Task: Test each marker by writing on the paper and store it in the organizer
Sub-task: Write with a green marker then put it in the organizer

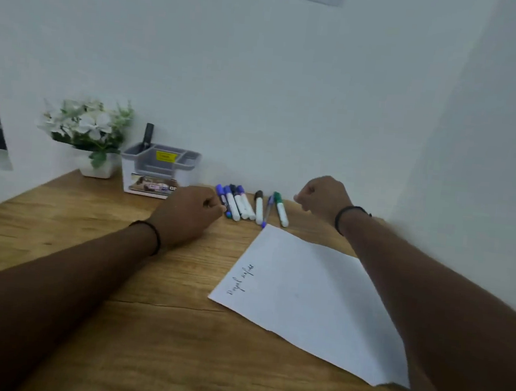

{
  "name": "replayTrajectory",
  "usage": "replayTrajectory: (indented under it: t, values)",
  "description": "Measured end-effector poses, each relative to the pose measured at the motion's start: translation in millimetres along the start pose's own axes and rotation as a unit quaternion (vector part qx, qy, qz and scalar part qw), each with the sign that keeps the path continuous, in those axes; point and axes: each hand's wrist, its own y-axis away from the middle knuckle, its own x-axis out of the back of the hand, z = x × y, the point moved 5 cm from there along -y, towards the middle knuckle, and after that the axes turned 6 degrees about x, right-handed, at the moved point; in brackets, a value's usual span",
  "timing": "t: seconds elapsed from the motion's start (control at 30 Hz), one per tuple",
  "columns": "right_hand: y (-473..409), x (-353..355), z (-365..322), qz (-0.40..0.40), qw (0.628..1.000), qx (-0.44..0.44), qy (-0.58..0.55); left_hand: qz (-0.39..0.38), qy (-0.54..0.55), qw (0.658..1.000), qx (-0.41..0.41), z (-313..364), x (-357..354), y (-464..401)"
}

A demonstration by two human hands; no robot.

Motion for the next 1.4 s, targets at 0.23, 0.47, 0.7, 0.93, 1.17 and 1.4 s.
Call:
replayTrajectory:
  t: [0.23, 0.47, 0.7, 0.93, 1.17, 1.4]
  values:
    - [-15.2, -38.1, 18.1, -0.038, 0.996, -0.071, 0.037, 0.036, -0.034, 0.999, -0.001, 18.4, -21.9, -6.7]
    - [-19.5, -41.4, -2.7, -0.068, 0.992, -0.073, 0.080, 0.056, -0.040, 0.997, -0.018, 18.0, -23.2, -7.8]
    - [11.5, 14.3, -9.5, 0.040, 0.998, -0.005, 0.043, 0.100, -0.010, 0.989, -0.112, 37.8, -4.8, 1.7]
    - [107.2, 46.8, -76.5, -0.145, 0.964, 0.153, -0.164, 0.016, -0.155, 0.953, -0.262, 93.9, -5.5, 33.1]
    - [140.2, 22.4, -71.7, -0.134, 0.947, 0.118, -0.268, 0.031, -0.252, 0.932, -0.260, 79.1, -3.5, 50.1]
    - [143.2, 1.0, -80.0, -0.059, 0.958, 0.171, -0.224, 0.013, -0.311, 0.925, -0.218, 64.9, 0.5, 42.5]
